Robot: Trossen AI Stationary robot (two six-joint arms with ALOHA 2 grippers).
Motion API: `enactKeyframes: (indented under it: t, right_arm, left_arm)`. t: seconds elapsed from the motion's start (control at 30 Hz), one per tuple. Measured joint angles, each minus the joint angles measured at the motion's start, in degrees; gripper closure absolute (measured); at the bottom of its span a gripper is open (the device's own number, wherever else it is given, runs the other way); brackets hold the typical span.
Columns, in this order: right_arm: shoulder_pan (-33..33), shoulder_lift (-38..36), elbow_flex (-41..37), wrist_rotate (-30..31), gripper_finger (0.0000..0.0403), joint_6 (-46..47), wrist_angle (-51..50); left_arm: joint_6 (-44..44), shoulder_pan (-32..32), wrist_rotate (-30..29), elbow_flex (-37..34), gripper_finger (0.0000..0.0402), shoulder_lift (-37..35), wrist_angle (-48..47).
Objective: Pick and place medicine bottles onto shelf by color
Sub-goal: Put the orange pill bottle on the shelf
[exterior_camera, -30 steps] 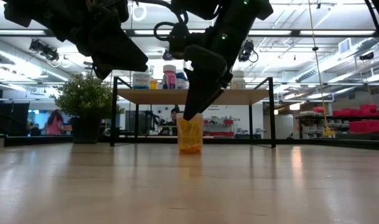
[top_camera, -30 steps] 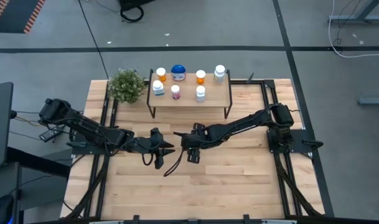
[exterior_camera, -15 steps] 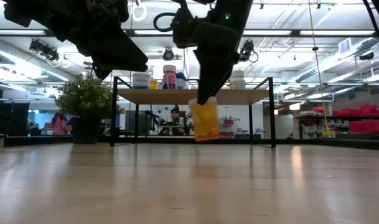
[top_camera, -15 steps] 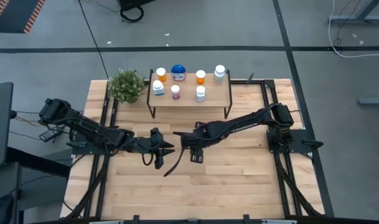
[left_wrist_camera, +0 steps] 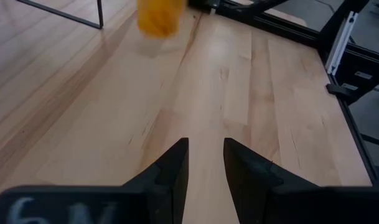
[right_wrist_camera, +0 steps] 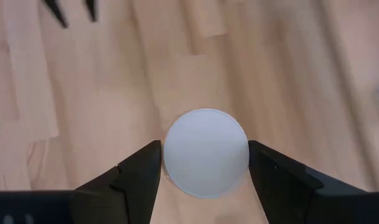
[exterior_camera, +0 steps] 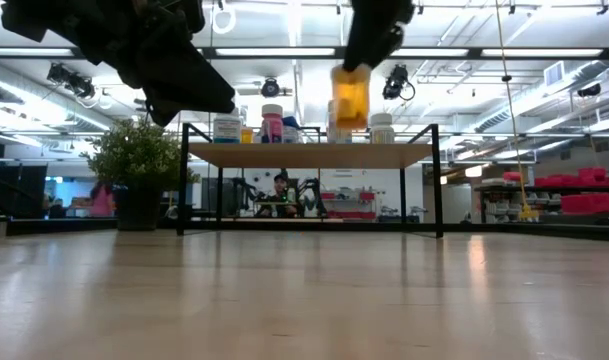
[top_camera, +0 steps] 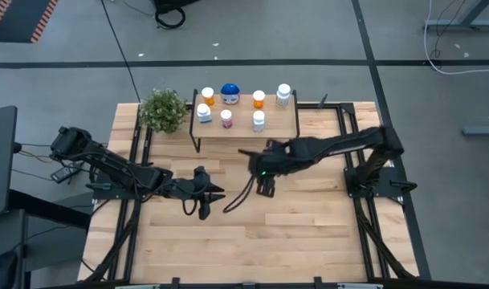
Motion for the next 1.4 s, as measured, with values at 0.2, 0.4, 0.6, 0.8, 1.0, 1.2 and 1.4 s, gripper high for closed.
enactKeyframes:
  t: [0.2, 0.4, 0.6, 0.8, 1.0, 1.2, 1.4]
  right_arm:
    - [-3.02, -5.18, -0.04, 4.83, 0.0165, 0.94, -6.61]
    - [-9.04, -7.35, -0.11, 8.04, 0.0165, 0.0, -9.05]
    - [-15.74, -7.94, -0.11, 8.21, 0.0165, -1.01, -10.92]
    - [-21.37, -7.93, -0.11, 8.23, 0.0165, -1.38, -11.77]
    - [-24.48, -7.95, -0.11, 7.83, 0.0165, -1.58, -11.21]
    - [-26.2, -7.92, -0.14, 6.12, 0.0165, 0.53, -10.22]
    - [-27.41, -7.87, -2.41, 4.09, 0.0165, 4.84, -8.83]
  left_arm:
    - [-0.03, -0.04, -0.38, 0.0, 0.0294, 0.0, 0.19]
    - [-0.3, -0.02, -0.39, -0.01, 0.0294, 0.0, 0.22]
    - [-0.41, -0.1, -0.39, 0.0, 0.0294, 0.0, 0.01]
    - [-0.42, -1.32, -0.42, 0.0, 0.0294, 0.0, -0.04]
    - [-0.49, -2.26, -1.16, -0.02, 0.0294, 0.0, -0.03]
    - [-1.67, -2.34, -1.42, 0.0, 0.0294, 0.0, -0.02]
    - [-1.65, -2.33, -1.43, 0.0, 0.0294, 0.0, 0.0]
